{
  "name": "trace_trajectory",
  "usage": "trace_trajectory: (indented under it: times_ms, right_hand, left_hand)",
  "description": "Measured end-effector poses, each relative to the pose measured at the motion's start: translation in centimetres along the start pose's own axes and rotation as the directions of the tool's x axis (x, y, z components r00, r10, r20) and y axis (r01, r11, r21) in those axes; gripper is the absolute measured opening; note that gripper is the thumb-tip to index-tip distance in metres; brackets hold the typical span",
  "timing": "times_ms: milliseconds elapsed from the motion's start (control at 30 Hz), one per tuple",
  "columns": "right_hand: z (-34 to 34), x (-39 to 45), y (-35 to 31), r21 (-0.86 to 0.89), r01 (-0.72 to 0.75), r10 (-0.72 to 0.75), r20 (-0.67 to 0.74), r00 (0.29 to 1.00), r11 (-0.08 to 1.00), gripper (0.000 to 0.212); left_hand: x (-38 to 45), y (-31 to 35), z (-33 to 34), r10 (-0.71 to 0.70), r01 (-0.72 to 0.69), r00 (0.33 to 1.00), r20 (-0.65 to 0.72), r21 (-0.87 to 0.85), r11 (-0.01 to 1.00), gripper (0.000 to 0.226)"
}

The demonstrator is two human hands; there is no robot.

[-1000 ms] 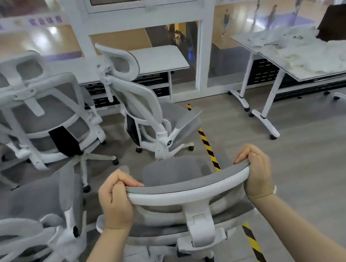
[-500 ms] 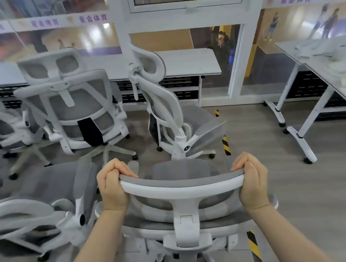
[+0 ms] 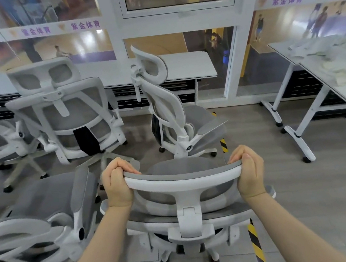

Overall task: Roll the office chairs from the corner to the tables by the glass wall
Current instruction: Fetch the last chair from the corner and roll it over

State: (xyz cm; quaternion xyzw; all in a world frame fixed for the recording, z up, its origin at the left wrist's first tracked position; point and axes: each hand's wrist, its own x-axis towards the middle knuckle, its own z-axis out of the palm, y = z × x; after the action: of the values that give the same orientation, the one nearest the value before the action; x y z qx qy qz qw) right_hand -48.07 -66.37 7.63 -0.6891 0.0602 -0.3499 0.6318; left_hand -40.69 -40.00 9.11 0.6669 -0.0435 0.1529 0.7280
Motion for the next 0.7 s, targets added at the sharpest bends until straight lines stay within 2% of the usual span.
trace_trajectory:
  times_ms: [533, 600, 700]
  right_hand:
    - [-0.3, -1.6, -1.2, -0.021, -0.058, 0.058, -0.002, 0.998, 0.998, 0.027]
    - [-0.6, -1.9, -1.9, -0.063, -0.065, 0.067, 0.027, 0.997, 0.996, 0.027]
    - [-1.4, -2.2, -2.8, -0.180, -0.083, 0.101, 0.092, 0.991, 0.980, 0.028]
  left_hand:
    - [-0.6, 0.8, -1.2, 0.005, -0.004, 0.996, 0.086, -0.009, 1.000, 0.031]
    - [-0.7, 1.4, -1.5, -0.009, 0.003, 0.991, 0.134, 0.048, 0.999, 0.026]
    - [-0.8, 2.7, -2.5, -0.102, 0.036, 0.967, 0.235, 0.270, 0.962, 0.035]
